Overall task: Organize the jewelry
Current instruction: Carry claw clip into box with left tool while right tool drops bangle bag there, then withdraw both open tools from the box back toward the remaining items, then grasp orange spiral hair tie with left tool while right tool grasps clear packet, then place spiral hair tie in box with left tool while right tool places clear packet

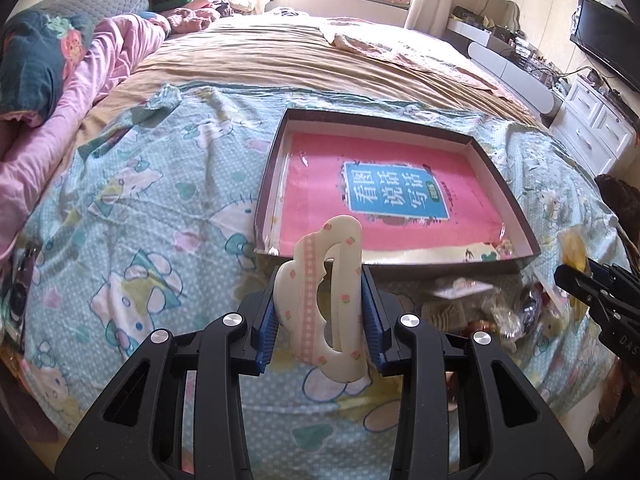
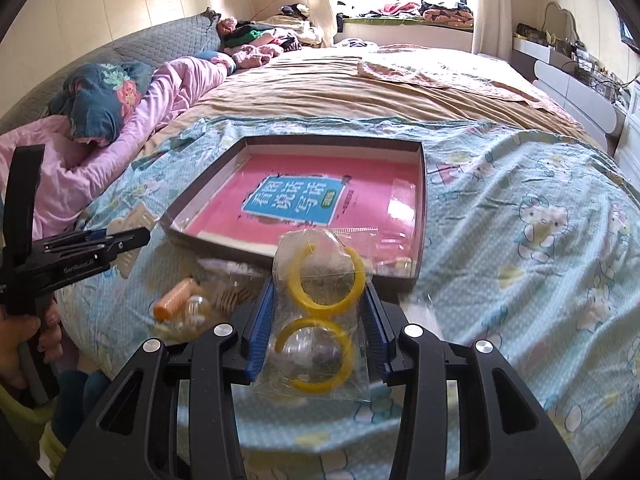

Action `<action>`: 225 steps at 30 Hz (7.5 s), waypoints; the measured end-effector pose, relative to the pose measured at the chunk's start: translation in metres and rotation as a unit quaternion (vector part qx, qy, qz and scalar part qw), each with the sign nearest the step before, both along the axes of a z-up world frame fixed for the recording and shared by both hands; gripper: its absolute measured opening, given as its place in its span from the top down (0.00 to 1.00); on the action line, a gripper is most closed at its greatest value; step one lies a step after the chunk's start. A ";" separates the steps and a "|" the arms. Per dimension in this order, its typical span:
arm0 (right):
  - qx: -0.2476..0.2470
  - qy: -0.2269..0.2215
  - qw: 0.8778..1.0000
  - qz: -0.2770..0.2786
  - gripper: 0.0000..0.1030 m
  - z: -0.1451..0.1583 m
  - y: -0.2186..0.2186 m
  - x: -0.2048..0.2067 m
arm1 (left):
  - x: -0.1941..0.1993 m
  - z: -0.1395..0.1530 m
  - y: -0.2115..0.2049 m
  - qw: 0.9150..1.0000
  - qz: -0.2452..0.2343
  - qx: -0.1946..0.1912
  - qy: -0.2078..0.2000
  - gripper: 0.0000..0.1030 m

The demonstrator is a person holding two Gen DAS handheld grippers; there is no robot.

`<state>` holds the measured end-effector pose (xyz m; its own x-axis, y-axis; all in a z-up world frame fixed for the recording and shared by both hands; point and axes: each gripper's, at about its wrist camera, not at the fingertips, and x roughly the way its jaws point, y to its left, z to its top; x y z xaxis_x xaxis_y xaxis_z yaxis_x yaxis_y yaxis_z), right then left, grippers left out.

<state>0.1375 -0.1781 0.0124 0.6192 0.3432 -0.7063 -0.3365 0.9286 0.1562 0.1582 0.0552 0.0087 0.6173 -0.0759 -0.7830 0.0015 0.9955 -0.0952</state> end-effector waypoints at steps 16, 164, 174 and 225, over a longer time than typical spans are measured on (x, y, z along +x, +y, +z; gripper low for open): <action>0.012 0.011 1.000 -0.019 0.61 -0.011 0.005 0.069 | 0.058 -0.012 -0.011 1.000 -0.002 0.002 0.017 0.73; 0.047 0.110 0.992 -0.042 0.59 -0.077 -0.087 0.004 | -0.027 -0.039 -0.062 0.998 -0.065 0.006 0.011 0.68; 0.053 0.107 0.992 -0.038 0.63 -0.071 -0.090 0.003 | -0.029 -0.033 -0.057 0.998 -0.067 -0.007 0.006 0.83; 0.107 0.008 0.994 0.005 0.64 0.017 -0.053 0.032 | 0.021 0.050 -0.056 0.996 -0.068 0.012 -0.055 0.90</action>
